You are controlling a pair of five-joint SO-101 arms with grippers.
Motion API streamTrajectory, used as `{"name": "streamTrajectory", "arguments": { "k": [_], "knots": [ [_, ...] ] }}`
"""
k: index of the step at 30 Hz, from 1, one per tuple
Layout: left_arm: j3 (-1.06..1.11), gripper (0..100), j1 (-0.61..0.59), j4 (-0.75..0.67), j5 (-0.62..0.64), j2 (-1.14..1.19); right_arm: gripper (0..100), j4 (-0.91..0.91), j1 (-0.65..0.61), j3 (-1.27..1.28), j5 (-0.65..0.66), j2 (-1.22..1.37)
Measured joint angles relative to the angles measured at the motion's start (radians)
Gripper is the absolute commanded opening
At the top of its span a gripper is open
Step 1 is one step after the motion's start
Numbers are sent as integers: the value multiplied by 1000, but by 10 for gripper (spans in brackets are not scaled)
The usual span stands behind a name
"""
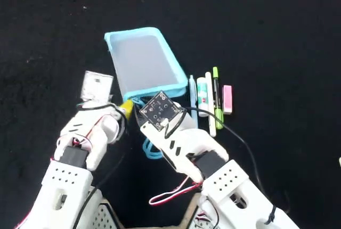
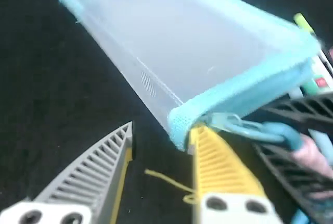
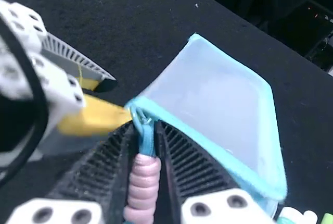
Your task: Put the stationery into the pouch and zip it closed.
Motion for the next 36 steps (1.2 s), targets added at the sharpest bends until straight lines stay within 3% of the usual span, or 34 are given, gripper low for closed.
{"name": "streamTrajectory", "arguments": {
  "k": [11,17,24,32,36],
  "knots": [
    [57,30,-66,12,104,-183,11,0,23,15,-2,0],
    [63,30,-184,163,107,-422,11,0,95,15,-3,0],
    [64,30,-207,308,107,-652,11,0,106,15,-5,-6],
    [20,30,-212,325,58,-549,11,250,135,-25,-3,-242],
    [-103,30,-213,368,57,-397,11,279,135,-25,-2,-358]
  ]
}}
